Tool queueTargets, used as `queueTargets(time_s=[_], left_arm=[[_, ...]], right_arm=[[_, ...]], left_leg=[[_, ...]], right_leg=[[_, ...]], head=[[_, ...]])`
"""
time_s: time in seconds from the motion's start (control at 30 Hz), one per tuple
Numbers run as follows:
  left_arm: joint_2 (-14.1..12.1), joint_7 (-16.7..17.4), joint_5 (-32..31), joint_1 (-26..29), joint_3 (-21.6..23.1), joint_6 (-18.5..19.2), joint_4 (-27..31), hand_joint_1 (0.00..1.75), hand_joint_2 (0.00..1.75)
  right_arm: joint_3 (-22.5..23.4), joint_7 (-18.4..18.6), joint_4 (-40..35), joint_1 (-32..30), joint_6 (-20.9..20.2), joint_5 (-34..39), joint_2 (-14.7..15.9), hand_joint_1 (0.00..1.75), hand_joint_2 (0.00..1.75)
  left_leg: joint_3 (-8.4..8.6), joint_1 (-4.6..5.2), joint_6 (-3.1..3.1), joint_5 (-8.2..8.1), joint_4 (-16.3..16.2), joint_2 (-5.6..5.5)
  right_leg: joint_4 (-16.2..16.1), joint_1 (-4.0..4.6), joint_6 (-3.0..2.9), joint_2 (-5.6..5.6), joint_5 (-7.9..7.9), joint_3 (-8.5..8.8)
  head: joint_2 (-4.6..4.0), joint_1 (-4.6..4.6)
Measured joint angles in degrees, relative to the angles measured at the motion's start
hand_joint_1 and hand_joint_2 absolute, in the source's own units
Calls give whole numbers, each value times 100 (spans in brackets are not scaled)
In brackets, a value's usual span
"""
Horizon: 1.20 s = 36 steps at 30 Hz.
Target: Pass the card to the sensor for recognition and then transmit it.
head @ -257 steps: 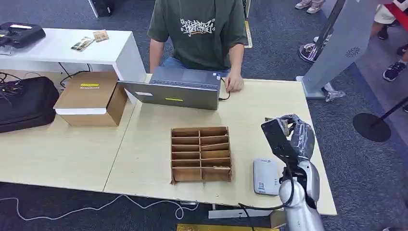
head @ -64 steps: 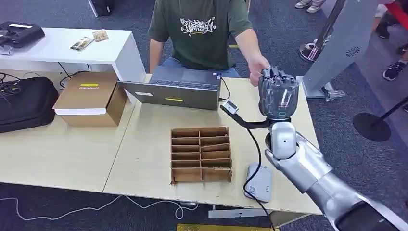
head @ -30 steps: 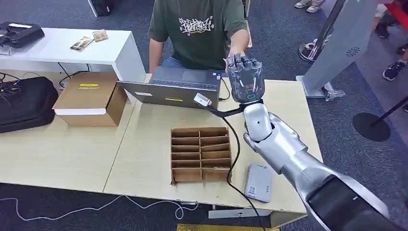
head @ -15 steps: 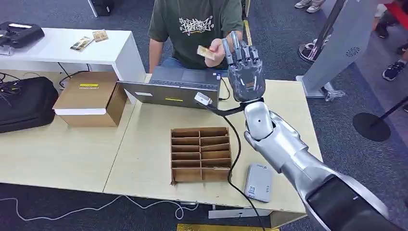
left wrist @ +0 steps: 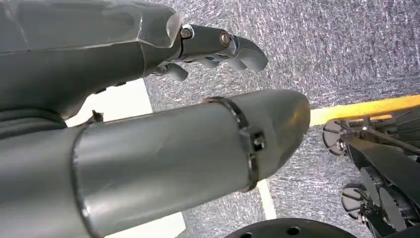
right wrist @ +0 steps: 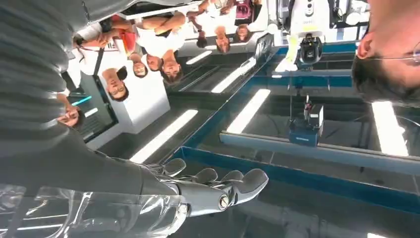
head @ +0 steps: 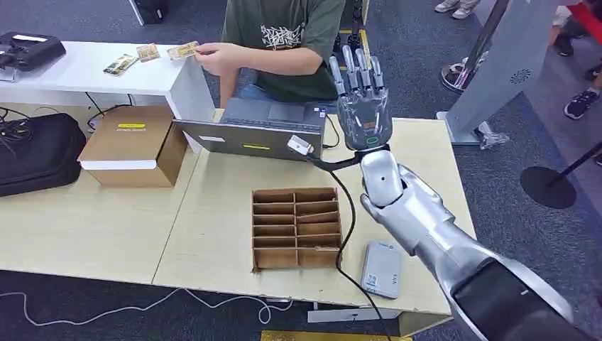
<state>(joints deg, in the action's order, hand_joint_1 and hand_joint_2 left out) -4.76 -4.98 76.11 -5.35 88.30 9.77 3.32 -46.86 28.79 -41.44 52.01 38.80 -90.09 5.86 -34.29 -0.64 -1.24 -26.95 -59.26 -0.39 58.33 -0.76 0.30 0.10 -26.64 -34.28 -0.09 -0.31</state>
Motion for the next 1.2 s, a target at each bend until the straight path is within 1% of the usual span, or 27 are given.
queueTargets(time_s=[0.37,0.63,0.8,1.0,1.03,1.07,1.13,1.2], left_arm=[[0,0,15,-5,2,-4,2,0,0],[0,0,76,-4,4,-4,2,0,0],[0,0,87,-4,4,-17,2,0,0],[0,0,90,-4,4,-17,2,0,0],[0,0,105,-4,4,-15,2,0,0],[0,0,140,-5,4,-15,2,0,0],[2,0,188,6,4,-9,2,0,0],[6,0,225,15,4,-9,2,0,0]], right_arm=[[48,291,-125,-139,0,0,79,0,175],[48,743,-555,-351,0,0,404,0,175],[48,811,-725,-456,0,-2,535,0,175],[50,817,-813,-501,0,0,599,0,175],[48,850,-817,-509,0,-2,612,0,175],[52,961,-861,-539,0,-2,638,0,175],[135,1088,-1075,-680,0,0,763,0,175],[274,1123,-1369,-892,0,-2,907,0,175]], left_leg=[[2,0,0,0,0,3],[1,1,0,-1,-1,1],[1,0,0,-1,-1,1],[1,0,0,-1,0,2],[2,0,0,-1,0,2],[3,0,0,-1,-1,1],[2,0,0,-1,-1,-4],[1,0,0,-1,-2,-9]], right_leg=[[-1,0,0,2,0,-1],[-3,0,0,1,0,0],[-3,0,0,2,0,-1],[-1,0,0,2,0,-1],[-1,0,0,2,0,-1],[-2,0,0,2,0,-1],[-3,0,0,-3,0,0],[-7,0,1,-6,-1,1]], head=[[0,0],[0,0],[2,-2],[0,0],[2,0],[2,0],[2,0],[0,-2]])
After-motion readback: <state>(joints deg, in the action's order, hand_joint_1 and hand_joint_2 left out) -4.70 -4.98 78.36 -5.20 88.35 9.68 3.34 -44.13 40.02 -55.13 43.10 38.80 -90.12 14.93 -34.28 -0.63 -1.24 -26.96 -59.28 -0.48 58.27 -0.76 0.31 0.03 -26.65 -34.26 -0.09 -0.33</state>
